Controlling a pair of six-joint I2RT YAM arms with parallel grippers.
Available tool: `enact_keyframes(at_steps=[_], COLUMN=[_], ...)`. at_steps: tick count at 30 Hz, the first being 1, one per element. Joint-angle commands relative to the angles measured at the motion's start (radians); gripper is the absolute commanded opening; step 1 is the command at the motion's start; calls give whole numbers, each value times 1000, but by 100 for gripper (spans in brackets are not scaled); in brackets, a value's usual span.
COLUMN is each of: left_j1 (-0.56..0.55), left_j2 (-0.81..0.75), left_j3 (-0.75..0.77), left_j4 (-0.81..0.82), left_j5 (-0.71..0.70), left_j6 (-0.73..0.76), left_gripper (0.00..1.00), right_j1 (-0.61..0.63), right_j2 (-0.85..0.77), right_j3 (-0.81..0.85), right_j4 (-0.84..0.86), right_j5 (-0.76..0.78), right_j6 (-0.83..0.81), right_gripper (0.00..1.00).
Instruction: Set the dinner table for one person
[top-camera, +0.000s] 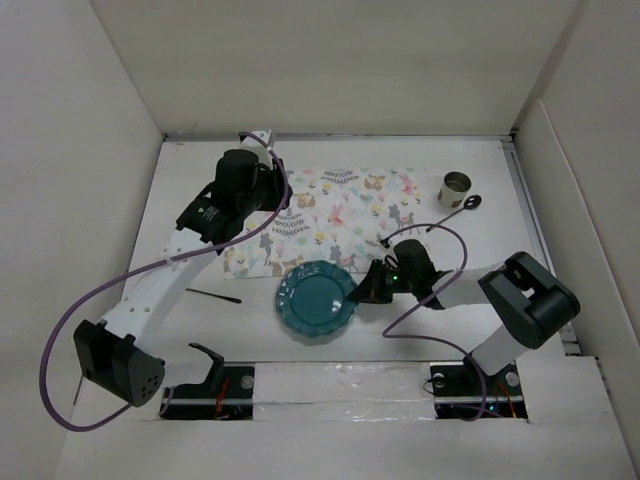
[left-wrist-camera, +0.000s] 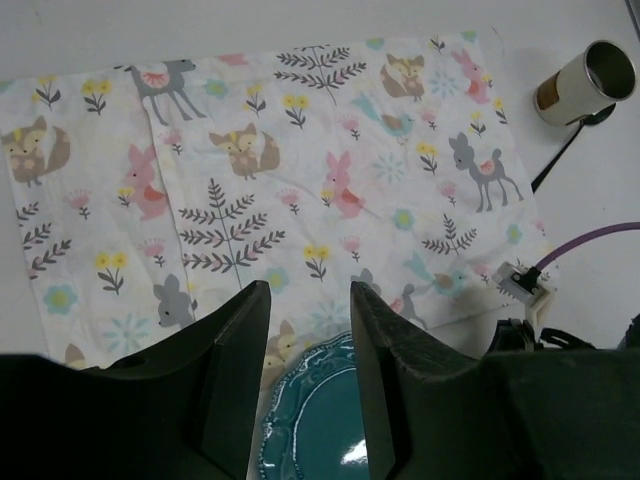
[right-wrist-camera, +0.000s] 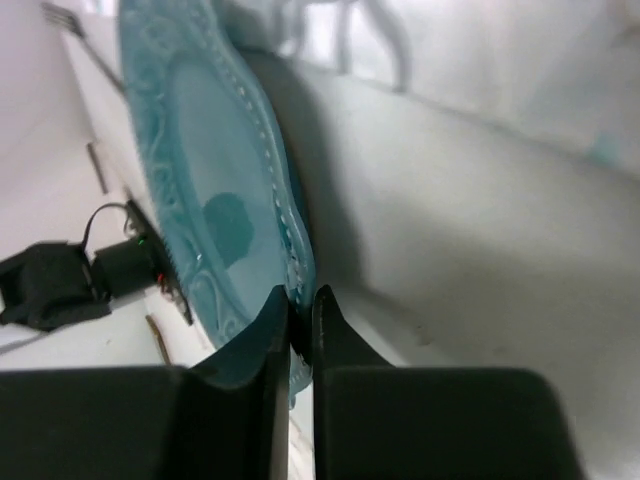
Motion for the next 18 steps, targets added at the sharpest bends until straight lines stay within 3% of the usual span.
enact_keyframes(at_steps=[1, 4, 10, 14, 18], left_j1=[2, 2, 2, 12, 12], left_j2=[-56, -73, -97, -90, -78], left_j3=[40, 55, 103, 137, 128], left_j4=[25, 10, -38, -44, -35], left_j5=[-74, -91, -166, -157, -144], left_j6=[5, -27, -65, -67, -73], left_gripper=[35, 36, 51, 52, 53], right_j1=[7, -2, -26, -107, -152], right_j2=[-42, -165, -438, -394, -213], right_j3=[-36, -24, 152, 283, 450], right_j4=[-39, -121, -347, -319, -286], right_j5=[74, 49, 38, -41, -98], right_j6=[-11, -23, -16, 8, 6], right_gripper=[0, 0, 0, 0, 0])
